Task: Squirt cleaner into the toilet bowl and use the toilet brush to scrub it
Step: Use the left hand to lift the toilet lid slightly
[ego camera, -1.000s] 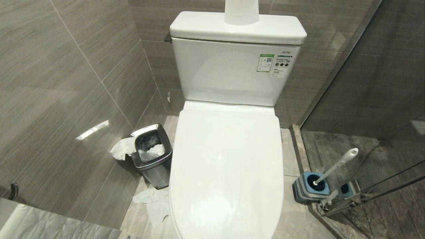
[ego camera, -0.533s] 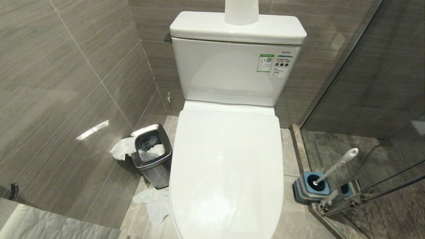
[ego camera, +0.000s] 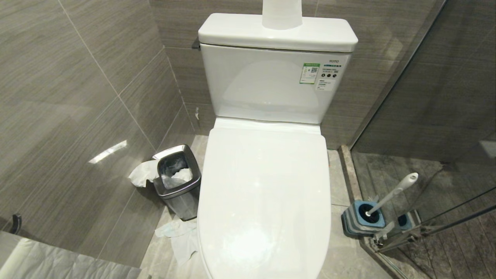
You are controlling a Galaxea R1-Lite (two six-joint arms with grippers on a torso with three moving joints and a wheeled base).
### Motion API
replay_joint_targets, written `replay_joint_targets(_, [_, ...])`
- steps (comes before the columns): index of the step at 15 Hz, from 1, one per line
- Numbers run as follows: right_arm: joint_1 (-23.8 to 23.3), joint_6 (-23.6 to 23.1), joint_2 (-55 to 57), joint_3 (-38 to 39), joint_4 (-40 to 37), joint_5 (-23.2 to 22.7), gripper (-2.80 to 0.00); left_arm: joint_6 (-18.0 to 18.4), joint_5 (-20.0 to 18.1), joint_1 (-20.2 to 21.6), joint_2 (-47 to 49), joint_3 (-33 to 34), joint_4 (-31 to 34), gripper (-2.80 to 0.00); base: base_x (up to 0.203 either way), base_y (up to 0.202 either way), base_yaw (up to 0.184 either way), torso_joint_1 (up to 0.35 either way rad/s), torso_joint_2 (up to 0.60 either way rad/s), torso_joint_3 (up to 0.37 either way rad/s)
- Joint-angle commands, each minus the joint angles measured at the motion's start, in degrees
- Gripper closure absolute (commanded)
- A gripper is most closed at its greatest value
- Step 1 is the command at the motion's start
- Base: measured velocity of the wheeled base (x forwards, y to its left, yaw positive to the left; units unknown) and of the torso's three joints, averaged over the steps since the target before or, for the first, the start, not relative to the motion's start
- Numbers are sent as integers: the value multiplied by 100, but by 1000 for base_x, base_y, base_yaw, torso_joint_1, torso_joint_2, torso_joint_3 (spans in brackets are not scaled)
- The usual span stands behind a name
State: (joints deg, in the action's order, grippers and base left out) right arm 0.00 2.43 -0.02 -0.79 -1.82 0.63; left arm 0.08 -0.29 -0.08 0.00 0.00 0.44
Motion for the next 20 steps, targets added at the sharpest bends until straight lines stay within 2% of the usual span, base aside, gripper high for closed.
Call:
replay_joint_targets(1, [0, 3, 2, 0, -3, -2, 0, 10, 1, -1, 9, 9, -7, 0, 0, 0, 0, 0, 0, 0])
replay_joint_targets(12, [0, 3, 2, 0, -3, -2, 0, 48, -6, -1, 9, 9, -9, 0, 0, 0, 0, 0, 0, 0])
replay_joint_targets(18, [0, 3, 2, 0, -3, -2, 0, 144, -15, -1, 0, -8, 26, 0, 0, 0, 0, 0, 0, 0])
replay_joint_targets(20, [0, 3, 2, 0, -3, -2, 0, 278, -67, -1, 6, -59, 9, 0, 0, 0, 0, 0, 0, 0])
